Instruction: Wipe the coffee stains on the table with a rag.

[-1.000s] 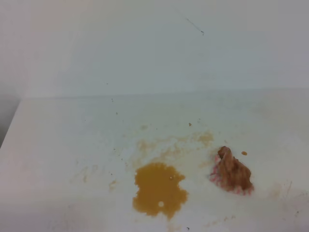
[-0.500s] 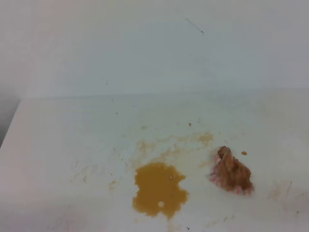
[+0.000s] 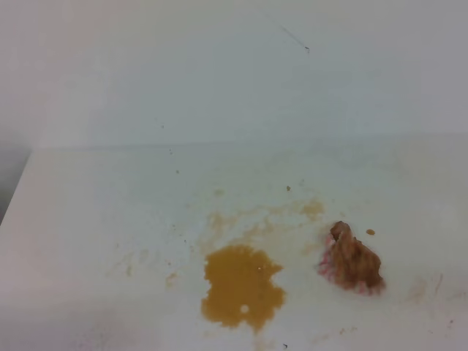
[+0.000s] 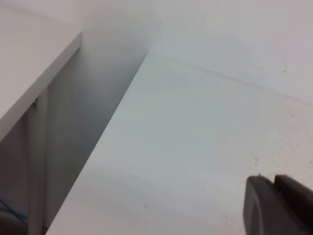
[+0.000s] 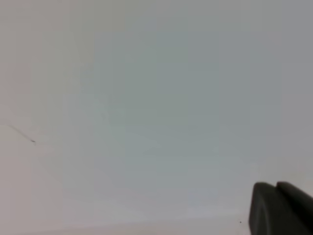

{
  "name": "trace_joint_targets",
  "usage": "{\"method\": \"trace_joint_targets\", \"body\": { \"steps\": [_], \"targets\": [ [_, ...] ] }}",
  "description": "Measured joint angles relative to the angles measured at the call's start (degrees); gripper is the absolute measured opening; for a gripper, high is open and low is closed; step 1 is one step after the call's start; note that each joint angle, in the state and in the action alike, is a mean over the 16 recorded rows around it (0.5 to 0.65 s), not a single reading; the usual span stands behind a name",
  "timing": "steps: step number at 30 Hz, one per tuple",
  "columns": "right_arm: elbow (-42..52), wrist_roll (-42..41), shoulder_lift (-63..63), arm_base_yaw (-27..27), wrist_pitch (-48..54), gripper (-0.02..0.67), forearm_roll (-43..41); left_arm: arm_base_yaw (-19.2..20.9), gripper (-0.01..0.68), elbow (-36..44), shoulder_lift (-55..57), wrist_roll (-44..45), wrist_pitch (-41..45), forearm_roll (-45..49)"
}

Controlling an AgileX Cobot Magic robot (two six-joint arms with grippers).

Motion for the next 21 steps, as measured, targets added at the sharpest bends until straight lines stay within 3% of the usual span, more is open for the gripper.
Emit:
{"method": "trace_joint_targets", "body": {
  "steps": [12,16,21],
  "targets": [
    [-21.89,-7.81,21.66,0.0,22.57,-0.002,4.06,0.0,-0.003,0.0,0.0,0.0,-0.03,0.0],
    [-28.12,-15.25,31.02,0.0,27.11,-0.002,11.75,0.0,-0.003,0.0,0.0,0.0,-0.03,0.0],
    [-33.44,-29.33,40.23,0.0,29.72,-0.002,28.13,0.0,-0.003,0.0,0.0,0.0,-0.03,0.0]
  ]
}}
